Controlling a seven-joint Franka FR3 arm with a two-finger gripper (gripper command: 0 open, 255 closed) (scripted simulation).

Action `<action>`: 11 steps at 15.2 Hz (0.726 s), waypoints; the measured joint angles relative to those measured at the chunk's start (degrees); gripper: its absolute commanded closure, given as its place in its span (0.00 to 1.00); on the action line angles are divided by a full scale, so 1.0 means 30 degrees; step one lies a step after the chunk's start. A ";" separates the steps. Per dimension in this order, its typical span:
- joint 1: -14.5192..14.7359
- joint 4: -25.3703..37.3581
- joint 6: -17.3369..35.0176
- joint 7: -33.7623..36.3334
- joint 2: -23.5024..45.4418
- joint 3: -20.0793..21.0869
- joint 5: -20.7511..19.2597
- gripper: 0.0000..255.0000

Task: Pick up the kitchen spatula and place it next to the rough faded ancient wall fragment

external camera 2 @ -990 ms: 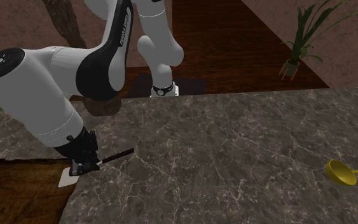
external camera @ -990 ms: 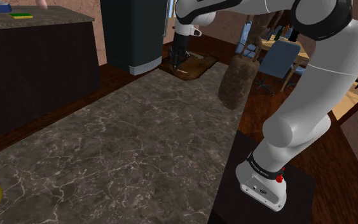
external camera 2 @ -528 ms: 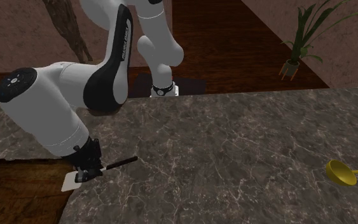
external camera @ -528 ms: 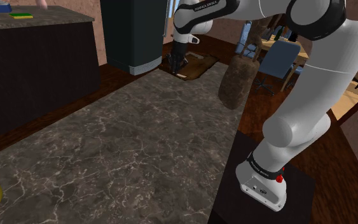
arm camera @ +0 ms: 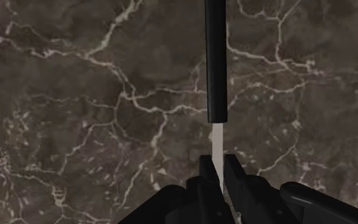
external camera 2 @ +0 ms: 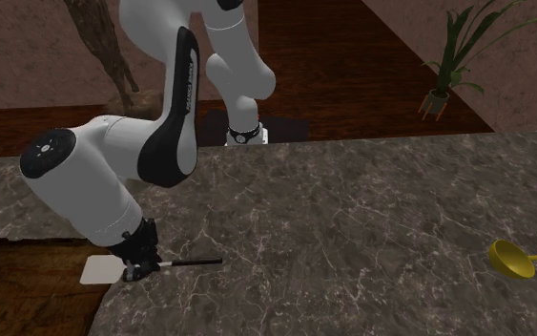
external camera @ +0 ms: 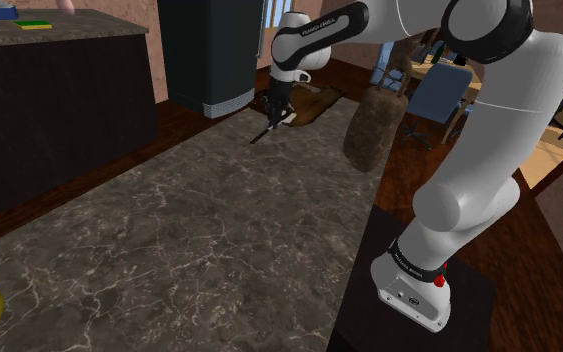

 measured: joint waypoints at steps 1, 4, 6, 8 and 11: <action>0.0026 -0.0095 0.0192 0.0042 0.0100 -0.0002 -0.0038 1.00; 0.0043 -0.0238 0.0607 0.0066 0.0368 -0.0039 -0.0137 1.00; 0.0047 -0.0273 0.0666 0.0071 0.0372 -0.0038 -0.0143 1.00; 0.0048 -0.0285 0.0673 0.0071 0.0358 -0.0034 -0.0140 1.00; 0.0048 -0.0319 0.0715 0.0072 0.0377 -0.0035 -0.0142 0.00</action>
